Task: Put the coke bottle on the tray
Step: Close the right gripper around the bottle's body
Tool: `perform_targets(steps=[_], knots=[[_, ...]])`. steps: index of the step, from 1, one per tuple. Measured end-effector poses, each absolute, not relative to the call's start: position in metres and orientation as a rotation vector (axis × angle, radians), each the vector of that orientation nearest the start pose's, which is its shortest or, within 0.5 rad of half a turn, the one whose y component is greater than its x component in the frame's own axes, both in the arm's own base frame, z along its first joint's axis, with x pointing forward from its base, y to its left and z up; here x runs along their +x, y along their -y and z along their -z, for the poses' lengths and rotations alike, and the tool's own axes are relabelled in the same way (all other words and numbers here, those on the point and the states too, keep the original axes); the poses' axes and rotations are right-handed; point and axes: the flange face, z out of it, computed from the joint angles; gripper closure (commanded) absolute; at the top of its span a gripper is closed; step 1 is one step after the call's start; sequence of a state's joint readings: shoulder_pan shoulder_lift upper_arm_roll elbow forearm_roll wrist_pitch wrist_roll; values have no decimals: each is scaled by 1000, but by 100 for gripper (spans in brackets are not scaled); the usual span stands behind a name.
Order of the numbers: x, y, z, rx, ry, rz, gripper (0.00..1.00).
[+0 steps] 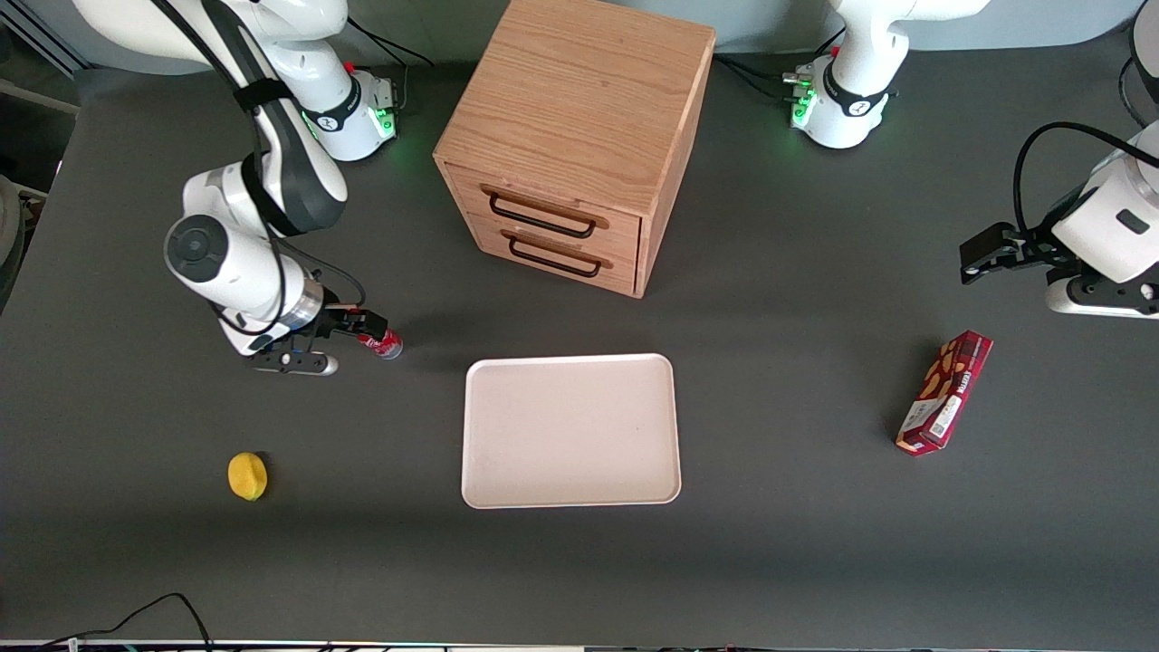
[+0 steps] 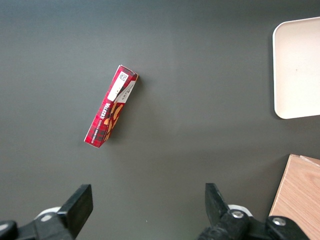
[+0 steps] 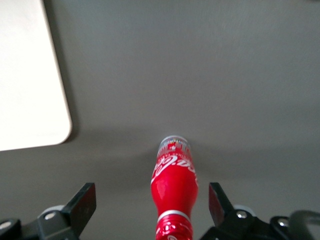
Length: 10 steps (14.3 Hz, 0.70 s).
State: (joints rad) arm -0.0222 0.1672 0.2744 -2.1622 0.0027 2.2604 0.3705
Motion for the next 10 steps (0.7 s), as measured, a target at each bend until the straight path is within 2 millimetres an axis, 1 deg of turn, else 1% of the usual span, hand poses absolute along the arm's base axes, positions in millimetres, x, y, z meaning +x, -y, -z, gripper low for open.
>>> perform_targets(steps=[1, 2, 3, 6, 10], knots=[[526, -137, -311, -3125, -180, -120, 12], [522, -136, -309, -3141, -169, -120, 22], [518, -135, -309, -3152, -164, -117, 38], [511, -132, -316, -3162, -162, -102, 100], [508, -131, -320, -3166, -163, -91, 100]])
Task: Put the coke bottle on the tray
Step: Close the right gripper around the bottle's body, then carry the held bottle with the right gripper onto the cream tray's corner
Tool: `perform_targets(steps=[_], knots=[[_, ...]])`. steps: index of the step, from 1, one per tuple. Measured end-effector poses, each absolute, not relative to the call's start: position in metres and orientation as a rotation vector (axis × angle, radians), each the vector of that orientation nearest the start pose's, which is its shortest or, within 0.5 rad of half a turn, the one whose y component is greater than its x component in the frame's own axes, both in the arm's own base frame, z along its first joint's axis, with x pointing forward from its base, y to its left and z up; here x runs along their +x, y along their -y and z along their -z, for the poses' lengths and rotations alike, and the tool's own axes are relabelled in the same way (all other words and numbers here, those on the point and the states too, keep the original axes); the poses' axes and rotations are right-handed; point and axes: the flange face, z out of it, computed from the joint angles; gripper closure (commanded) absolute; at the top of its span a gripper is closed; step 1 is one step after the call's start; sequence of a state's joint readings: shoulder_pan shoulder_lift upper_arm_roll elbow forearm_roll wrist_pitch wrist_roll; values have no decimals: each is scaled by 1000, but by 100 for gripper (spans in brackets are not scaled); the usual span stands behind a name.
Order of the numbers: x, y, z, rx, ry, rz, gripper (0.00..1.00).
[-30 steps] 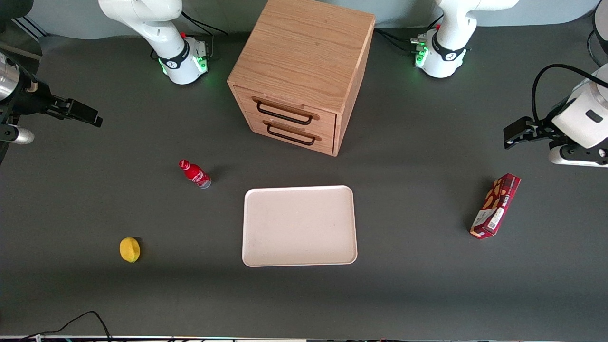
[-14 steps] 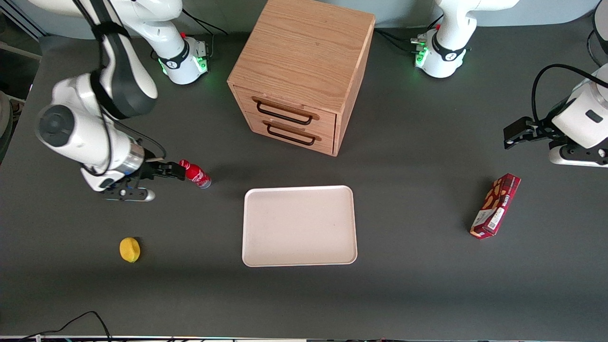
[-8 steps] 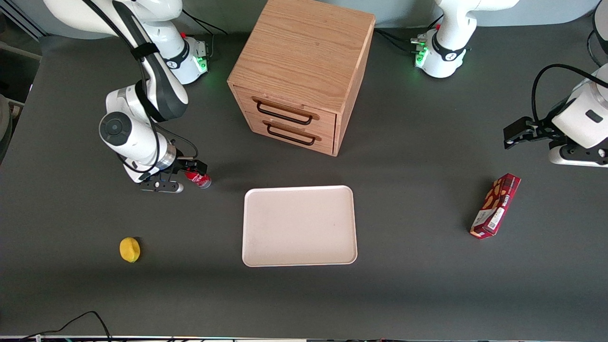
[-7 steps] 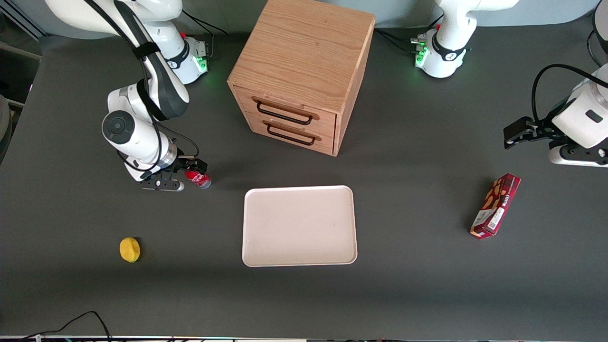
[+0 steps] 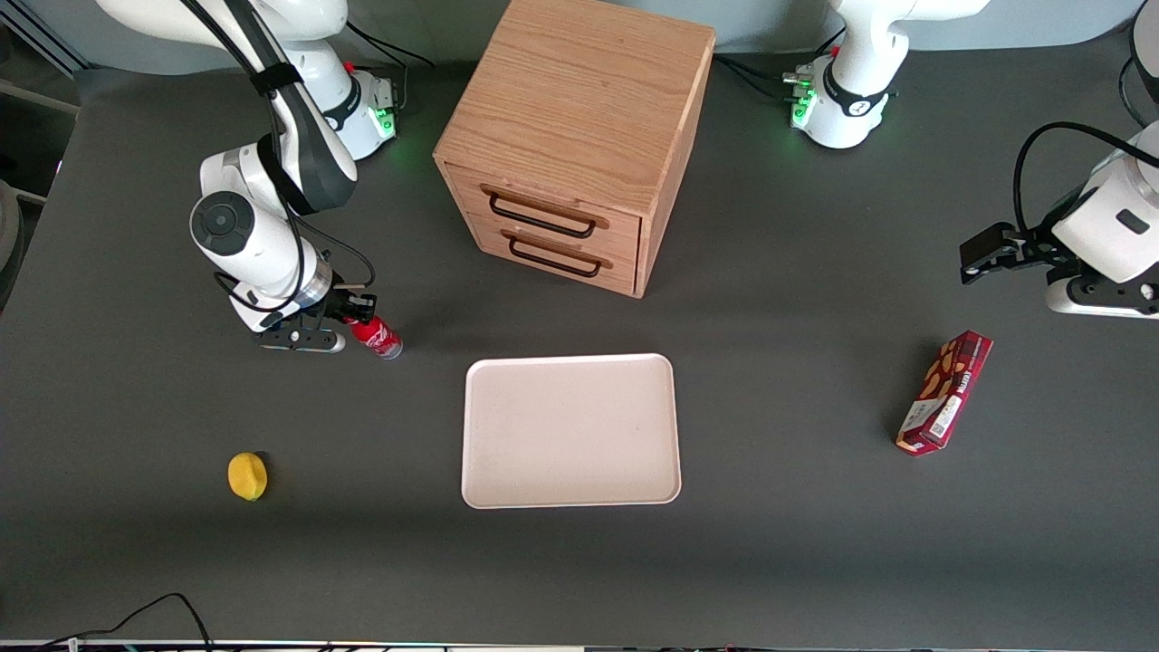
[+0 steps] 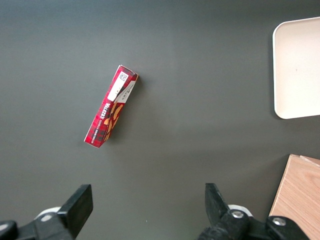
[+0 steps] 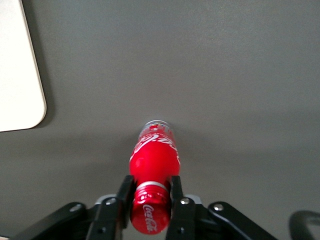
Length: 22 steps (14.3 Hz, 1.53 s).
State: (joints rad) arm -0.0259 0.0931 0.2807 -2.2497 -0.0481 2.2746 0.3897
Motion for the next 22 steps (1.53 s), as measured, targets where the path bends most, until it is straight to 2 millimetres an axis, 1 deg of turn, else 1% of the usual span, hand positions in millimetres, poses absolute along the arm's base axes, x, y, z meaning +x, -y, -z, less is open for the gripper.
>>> perform_targets(steps=[3, 4, 5, 6, 7, 10, 11, 12, 13, 14, 15, 16, 18, 19, 20, 21, 22], knots=[[509, -130, -323, -3167, -165, -90, 100], [512, -130, -330, -3171, -167, -100, 100], [518, -130, -345, -3179, -170, -117, 100], [527, -130, -369, -3186, -173, -128, 100], [538, -130, -401, -3189, -178, -122, 100], [568, -132, -509, -3176, -195, -54, 100], [577, -133, -538, -3167, -195, -50, 100], [587, -137, -559, -3154, -196, -59, 100], [601, -142, -570, -3139, -206, -77, 100], [618, -150, -572, -3118, -236, -88, 100], [639, -160, -563, -3091, -284, -99, 100], [659, -174, -543, -3062, -355, -114, 100], [695, -204, -484, -3021, -504, -116, 100], [706, -218, -455, -3012, -558, -106, 100], [713, -229, -433, -3004, -596, -104, 100], [716, -237, -419, -3001, -618, -108, 100], [717, -241, -416, -2999, -627, -107, 100]])
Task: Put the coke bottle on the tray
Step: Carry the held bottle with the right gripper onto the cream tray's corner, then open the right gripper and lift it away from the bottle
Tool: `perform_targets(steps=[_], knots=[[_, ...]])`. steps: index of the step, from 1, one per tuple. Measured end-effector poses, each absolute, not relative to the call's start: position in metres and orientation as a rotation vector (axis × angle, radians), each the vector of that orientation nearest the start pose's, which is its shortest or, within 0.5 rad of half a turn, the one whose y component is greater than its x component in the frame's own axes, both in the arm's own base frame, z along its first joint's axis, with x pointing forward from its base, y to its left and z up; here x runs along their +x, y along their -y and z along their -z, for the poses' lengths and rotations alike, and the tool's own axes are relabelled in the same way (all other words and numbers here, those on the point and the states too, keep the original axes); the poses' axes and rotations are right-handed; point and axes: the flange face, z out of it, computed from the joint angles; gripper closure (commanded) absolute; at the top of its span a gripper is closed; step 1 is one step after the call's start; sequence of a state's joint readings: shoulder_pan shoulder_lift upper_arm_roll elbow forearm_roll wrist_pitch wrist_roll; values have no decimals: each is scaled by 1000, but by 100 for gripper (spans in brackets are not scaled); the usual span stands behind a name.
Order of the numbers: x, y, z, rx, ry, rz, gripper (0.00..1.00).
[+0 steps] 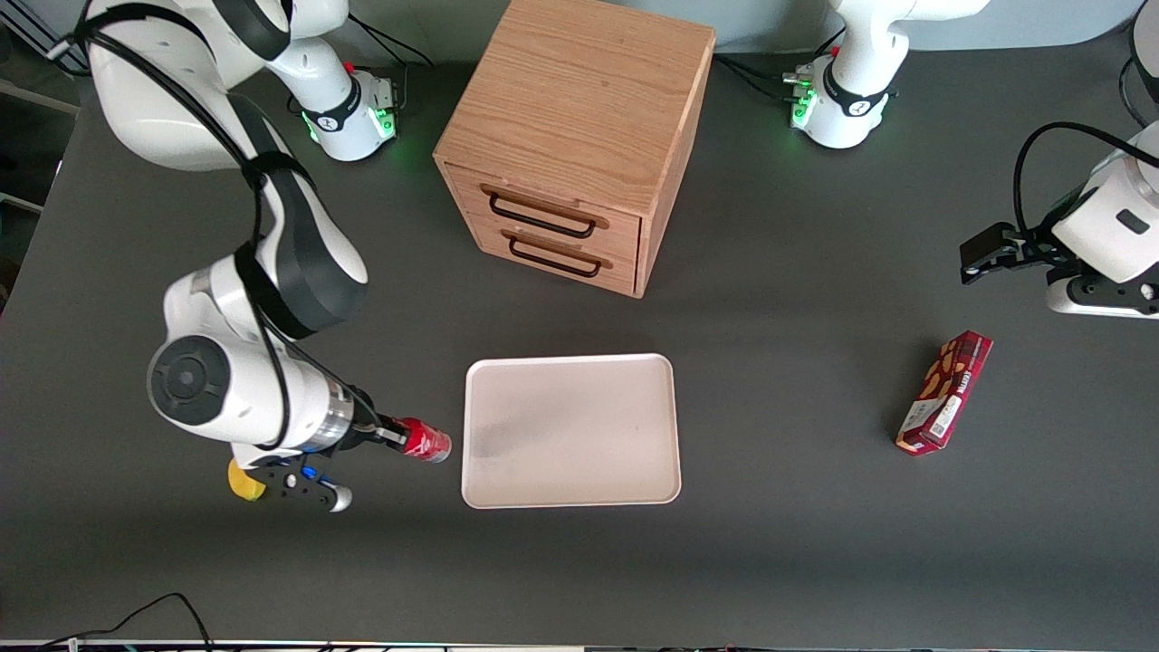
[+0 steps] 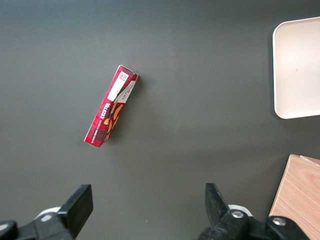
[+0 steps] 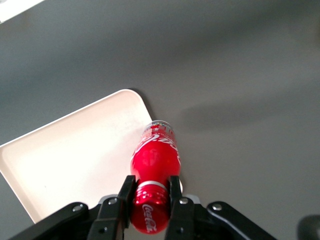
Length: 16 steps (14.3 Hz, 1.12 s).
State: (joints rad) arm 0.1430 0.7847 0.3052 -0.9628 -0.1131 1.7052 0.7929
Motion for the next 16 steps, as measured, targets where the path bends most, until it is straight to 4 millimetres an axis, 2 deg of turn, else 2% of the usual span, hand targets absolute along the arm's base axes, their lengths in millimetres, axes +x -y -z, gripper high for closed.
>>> perform_targets(steps=[3, 5, 7, 9, 11, 12, 13, 14, 16], knots=[[720, -241, -430, -2974, -658, -72, 100], [722, -250, -423, -2947, -708, -42, 100], [728, -267, -397, -2929, -760, 14, 100], [732, -282, -361, -2924, -788, 34, 100], [734, -289, -333, -2922, -817, 36, 100], [734, -292, -326, -2919, -824, 36, 65], [734, -294, -323, -2917, -828, 37, 5], [734, -295, -325, -2914, -829, 41, 0], [735, -294, -330, -2907, -833, 52, 0]])
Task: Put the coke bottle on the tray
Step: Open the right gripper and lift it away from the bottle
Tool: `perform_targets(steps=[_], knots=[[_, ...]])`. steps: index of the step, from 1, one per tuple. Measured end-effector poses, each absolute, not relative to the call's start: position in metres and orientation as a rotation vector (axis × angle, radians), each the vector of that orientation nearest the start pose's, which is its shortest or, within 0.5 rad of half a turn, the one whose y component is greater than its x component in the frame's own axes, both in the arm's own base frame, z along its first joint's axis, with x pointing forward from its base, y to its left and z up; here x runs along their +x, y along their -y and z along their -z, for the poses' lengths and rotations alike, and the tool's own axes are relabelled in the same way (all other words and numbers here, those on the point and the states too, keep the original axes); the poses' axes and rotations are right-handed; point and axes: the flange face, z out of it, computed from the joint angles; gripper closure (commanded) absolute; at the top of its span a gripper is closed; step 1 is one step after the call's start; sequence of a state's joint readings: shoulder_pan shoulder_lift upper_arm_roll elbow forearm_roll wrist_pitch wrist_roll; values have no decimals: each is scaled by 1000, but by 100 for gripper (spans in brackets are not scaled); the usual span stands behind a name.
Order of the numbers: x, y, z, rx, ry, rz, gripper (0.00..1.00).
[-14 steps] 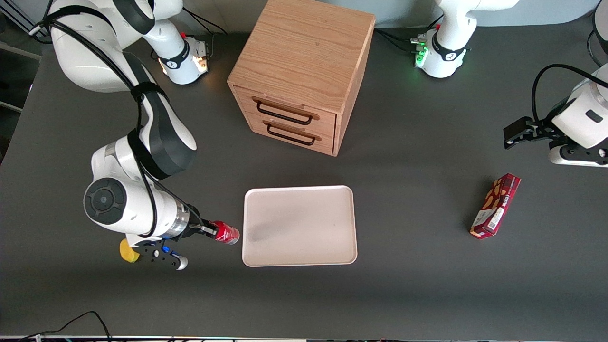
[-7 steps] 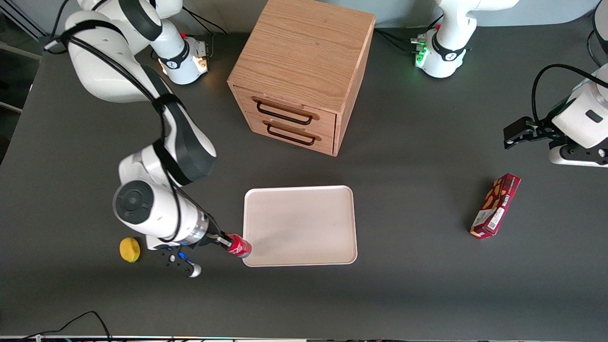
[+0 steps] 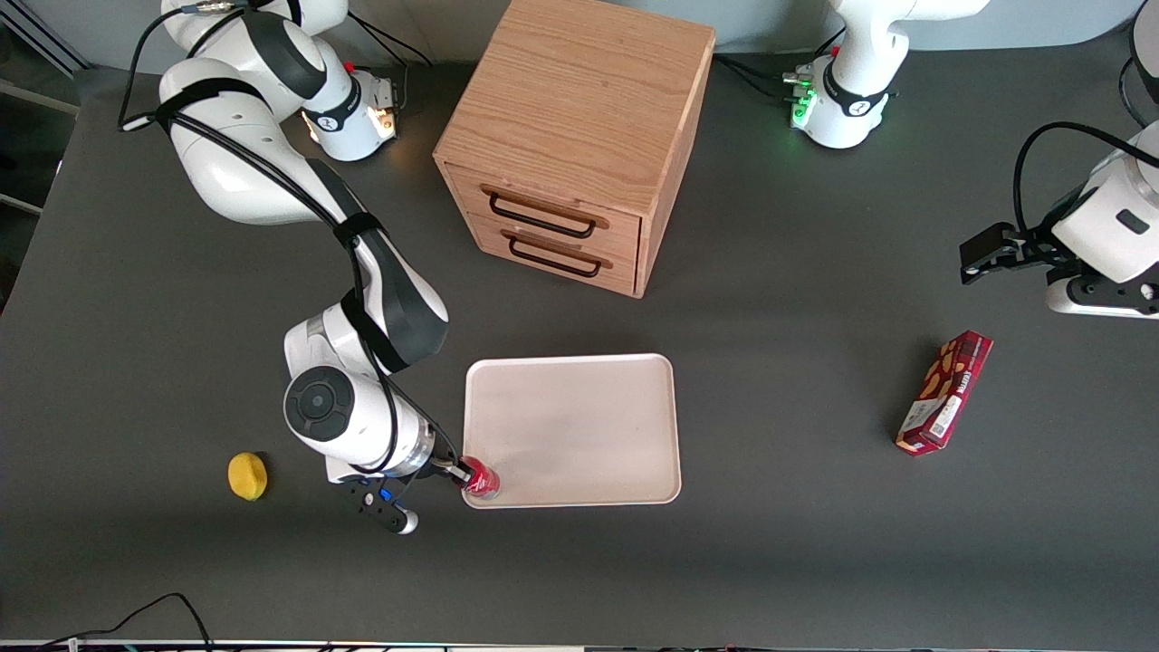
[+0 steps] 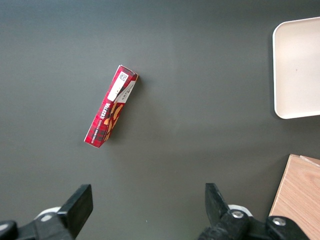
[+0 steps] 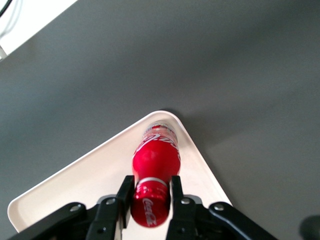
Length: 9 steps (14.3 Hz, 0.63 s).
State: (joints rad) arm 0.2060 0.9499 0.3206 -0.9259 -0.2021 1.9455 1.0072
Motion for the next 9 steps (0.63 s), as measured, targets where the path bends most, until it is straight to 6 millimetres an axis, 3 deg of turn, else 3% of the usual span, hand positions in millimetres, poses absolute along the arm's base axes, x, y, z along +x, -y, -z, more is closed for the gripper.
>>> perform_targets(steps=[3, 6, 9], knots=[[735, -290, -347, -2912, -833, 46, 0], [712, -264, -448, -3011, -683, -5, 0], [658, -203, -578, -3113, -469, -1, 0]])
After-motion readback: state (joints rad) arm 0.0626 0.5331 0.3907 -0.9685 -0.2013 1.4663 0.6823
